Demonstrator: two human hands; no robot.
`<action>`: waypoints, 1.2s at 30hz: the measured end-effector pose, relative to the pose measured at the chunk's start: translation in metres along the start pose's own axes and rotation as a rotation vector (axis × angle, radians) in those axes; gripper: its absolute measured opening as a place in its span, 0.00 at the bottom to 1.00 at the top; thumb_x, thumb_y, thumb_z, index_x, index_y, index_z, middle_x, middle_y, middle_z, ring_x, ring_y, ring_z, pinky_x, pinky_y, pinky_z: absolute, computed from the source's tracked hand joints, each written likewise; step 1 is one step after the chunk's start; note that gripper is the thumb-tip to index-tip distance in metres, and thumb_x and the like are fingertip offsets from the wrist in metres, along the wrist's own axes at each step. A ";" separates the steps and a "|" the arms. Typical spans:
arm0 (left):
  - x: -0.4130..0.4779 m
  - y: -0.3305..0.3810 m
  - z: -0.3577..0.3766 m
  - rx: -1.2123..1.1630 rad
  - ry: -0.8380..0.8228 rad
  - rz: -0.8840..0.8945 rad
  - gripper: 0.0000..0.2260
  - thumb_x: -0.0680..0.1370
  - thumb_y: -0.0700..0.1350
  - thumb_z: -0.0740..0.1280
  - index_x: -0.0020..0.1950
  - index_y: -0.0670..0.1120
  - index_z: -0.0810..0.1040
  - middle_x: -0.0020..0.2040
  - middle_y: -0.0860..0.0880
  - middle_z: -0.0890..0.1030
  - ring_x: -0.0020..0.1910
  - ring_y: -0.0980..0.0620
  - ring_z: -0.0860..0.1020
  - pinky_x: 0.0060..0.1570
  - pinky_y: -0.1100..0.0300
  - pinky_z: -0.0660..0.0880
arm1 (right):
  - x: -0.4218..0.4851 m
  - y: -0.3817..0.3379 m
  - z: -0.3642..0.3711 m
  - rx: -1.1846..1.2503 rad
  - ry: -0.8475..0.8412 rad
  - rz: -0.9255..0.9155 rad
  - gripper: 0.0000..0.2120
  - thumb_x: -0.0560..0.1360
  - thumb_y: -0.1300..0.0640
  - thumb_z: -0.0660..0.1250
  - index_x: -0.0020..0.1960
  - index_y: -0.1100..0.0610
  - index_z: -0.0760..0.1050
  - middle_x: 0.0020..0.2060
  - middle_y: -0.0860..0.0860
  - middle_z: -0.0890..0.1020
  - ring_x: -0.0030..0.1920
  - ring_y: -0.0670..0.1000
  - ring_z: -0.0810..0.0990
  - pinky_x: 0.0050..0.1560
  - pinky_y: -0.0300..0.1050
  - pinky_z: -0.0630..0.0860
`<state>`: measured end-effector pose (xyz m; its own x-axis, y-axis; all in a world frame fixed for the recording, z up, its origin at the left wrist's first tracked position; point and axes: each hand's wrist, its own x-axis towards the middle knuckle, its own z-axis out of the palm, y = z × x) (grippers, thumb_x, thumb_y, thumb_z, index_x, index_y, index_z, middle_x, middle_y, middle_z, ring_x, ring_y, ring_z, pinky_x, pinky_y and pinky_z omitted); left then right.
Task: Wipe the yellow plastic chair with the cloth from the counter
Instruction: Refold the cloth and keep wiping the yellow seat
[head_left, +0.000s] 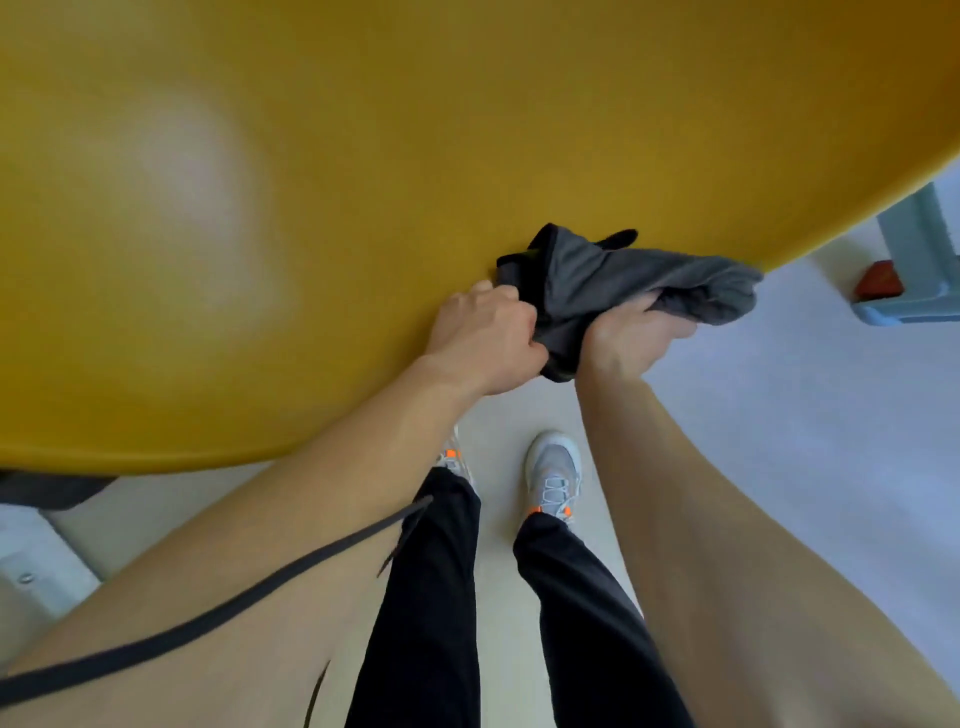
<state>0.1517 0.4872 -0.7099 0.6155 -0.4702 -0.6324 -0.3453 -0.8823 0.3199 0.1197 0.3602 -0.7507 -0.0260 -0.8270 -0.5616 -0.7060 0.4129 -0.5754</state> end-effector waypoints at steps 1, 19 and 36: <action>-0.015 -0.021 0.000 0.053 -0.029 -0.062 0.09 0.74 0.52 0.64 0.46 0.50 0.80 0.53 0.49 0.79 0.57 0.44 0.73 0.52 0.54 0.70 | -0.022 0.014 0.004 -0.023 -0.052 0.048 0.23 0.84 0.48 0.56 0.71 0.62 0.59 0.64 0.59 0.77 0.62 0.61 0.77 0.52 0.44 0.67; -0.109 -0.084 0.014 0.264 0.176 -0.404 0.13 0.76 0.52 0.66 0.57 0.49 0.81 0.59 0.45 0.77 0.61 0.42 0.71 0.53 0.52 0.67 | -0.122 0.065 0.008 -0.152 -0.348 0.209 0.32 0.83 0.42 0.54 0.80 0.59 0.52 0.76 0.56 0.65 0.72 0.58 0.69 0.66 0.53 0.71; -0.315 -0.181 -0.143 -0.673 0.799 -0.695 0.06 0.79 0.49 0.62 0.44 0.49 0.75 0.47 0.49 0.76 0.48 0.48 0.73 0.45 0.54 0.67 | -0.410 -0.011 0.006 -0.358 -1.466 0.260 0.14 0.79 0.48 0.61 0.57 0.53 0.80 0.50 0.52 0.86 0.51 0.53 0.84 0.55 0.53 0.81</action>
<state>0.1219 0.7918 -0.4679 0.8604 0.4238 -0.2830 0.5083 -0.6741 0.5360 0.1423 0.6971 -0.5180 0.3761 0.4330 -0.8192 -0.9264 0.1934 -0.3231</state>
